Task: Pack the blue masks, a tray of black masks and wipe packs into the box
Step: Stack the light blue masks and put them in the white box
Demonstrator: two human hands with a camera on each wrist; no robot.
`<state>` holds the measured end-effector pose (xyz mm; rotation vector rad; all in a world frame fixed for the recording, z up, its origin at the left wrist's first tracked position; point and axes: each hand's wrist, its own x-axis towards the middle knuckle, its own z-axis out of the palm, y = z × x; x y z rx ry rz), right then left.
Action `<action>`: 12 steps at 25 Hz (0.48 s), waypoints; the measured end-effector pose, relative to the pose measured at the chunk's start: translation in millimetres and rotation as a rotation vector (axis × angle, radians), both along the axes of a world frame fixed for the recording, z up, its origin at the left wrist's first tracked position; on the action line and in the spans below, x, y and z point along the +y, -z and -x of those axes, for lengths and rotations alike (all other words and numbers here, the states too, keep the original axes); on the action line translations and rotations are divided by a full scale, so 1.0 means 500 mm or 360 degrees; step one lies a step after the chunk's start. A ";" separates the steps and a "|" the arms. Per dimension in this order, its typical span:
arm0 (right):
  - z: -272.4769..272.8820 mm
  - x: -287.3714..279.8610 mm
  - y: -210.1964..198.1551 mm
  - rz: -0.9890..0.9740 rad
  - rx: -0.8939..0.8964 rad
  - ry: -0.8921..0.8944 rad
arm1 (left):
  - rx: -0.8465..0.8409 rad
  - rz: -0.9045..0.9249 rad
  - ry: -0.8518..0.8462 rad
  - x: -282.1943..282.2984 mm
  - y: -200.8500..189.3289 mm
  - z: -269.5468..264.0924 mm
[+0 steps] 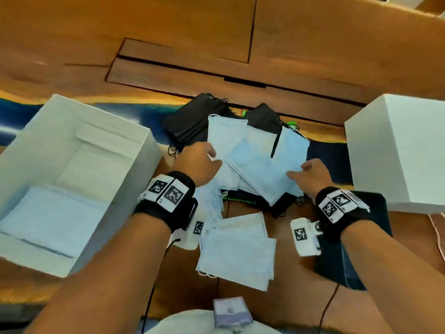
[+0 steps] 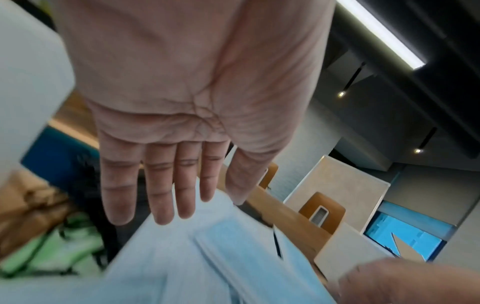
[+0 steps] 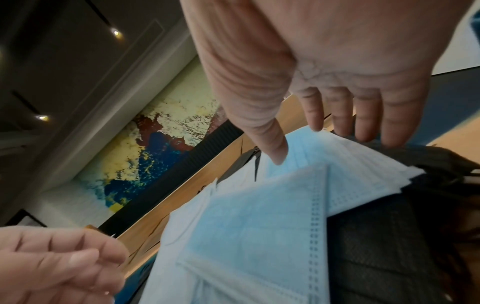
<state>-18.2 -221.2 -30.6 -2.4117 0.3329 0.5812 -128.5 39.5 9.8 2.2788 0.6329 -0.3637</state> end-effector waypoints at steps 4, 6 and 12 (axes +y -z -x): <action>-0.057 -0.011 0.044 -0.0043 0.0033 0.0161 | 0.0136 0.0157 -0.0006 -0.057 0.065 -0.047; -0.077 -0.013 0.054 -0.0089 0.0039 0.0200 | 0.0122 0.0206 -0.0107 -0.080 0.078 -0.074; -0.095 -0.017 0.009 -0.0093 -0.0283 0.0268 | 0.0050 0.0219 -0.0284 -0.095 0.105 -0.125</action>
